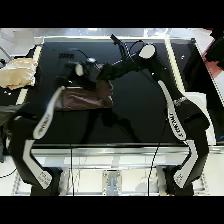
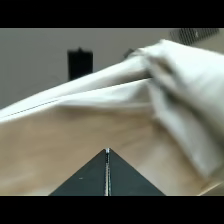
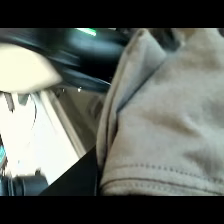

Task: Fold the shirts.

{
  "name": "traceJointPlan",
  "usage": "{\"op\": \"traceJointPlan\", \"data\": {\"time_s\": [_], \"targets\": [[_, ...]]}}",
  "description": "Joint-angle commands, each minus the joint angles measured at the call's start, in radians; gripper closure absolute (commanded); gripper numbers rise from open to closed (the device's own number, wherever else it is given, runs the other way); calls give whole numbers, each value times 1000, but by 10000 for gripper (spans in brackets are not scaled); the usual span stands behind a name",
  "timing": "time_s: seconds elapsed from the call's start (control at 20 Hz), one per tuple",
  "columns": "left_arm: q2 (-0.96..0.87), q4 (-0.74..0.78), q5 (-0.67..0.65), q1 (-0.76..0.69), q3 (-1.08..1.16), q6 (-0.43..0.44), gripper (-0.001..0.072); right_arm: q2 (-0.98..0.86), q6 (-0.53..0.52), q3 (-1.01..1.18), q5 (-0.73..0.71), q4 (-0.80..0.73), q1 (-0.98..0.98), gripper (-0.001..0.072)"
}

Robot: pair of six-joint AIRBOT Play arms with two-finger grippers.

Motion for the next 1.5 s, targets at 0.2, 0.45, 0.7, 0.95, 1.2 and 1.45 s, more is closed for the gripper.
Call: {"op": "traceJointPlan", "data": {"time_s": [0.2, 0.45, 0.7, 0.95, 1.2, 1.45], "targets": [[265, 30, -53, 235, 1, 3, 695, -39, 39, -14, -413, -6, 149, 692], [305, 30, -57, 252, 0, 4, 695, -105, 50, -35, -696, 65, 285, 193], [305, 27, -58, 250, -1, 4, 696, -86, 41, -33, -658, 25, 269, 193], [305, 27, -58, 250, -1, 4, 696, -71, 95, -40, -406, -270, 56, 227], [304, 27, -56, 250, -1, 4, 695, -170, 263, -138, -183, -269, -137, 222], [304, 23, -57, 248, -1, 4, 695, -320, 162, -137, -140, 32, -129, 143]]}}
